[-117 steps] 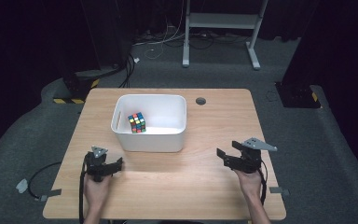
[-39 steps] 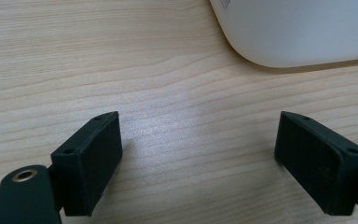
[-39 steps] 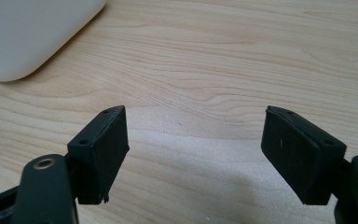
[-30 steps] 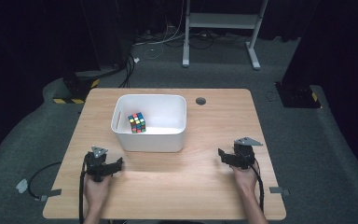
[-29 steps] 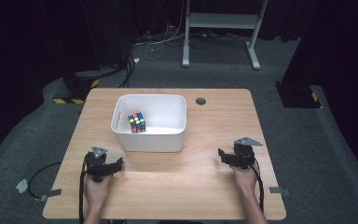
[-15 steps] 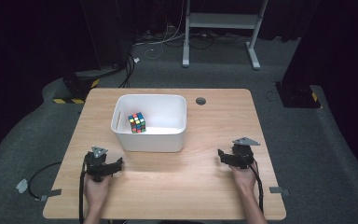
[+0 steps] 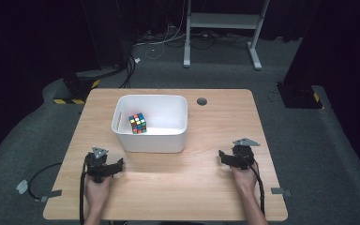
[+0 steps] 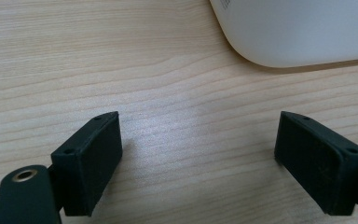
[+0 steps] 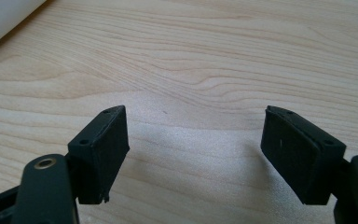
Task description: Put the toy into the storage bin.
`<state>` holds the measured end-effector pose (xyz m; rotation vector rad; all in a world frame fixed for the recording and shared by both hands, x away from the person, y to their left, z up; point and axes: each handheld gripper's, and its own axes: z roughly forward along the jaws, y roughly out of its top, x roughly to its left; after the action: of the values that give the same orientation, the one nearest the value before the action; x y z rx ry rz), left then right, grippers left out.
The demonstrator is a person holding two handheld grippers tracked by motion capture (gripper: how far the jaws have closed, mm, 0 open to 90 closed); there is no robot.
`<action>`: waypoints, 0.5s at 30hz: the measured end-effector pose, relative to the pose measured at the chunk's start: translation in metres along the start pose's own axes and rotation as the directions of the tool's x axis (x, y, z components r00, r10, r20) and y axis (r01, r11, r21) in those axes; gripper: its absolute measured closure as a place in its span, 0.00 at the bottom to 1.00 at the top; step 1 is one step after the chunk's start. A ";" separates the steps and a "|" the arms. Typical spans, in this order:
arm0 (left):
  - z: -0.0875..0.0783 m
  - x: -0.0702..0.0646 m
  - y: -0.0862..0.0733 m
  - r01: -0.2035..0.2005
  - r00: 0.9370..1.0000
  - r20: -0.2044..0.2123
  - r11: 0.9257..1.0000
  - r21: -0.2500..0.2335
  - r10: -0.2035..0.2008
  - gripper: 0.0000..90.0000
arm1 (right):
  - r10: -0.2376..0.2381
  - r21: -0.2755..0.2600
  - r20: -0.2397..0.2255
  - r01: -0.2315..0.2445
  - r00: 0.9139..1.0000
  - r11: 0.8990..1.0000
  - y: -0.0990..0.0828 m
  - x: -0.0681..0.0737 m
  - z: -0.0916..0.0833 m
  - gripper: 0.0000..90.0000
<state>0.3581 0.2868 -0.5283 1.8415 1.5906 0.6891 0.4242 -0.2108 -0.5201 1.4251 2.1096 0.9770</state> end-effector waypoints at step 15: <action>0.000 0.000 0.000 0.000 1.000 -0.001 1.000 0.001 0.000 0.17 | -0.003 0.013 0.009 0.002 1.000 1.000 -0.001 0.000 0.003 0.26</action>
<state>0.3580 0.2868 -0.5282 1.8421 1.5920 0.6887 0.4257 -0.2097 -0.5231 1.4299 2.1145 0.9567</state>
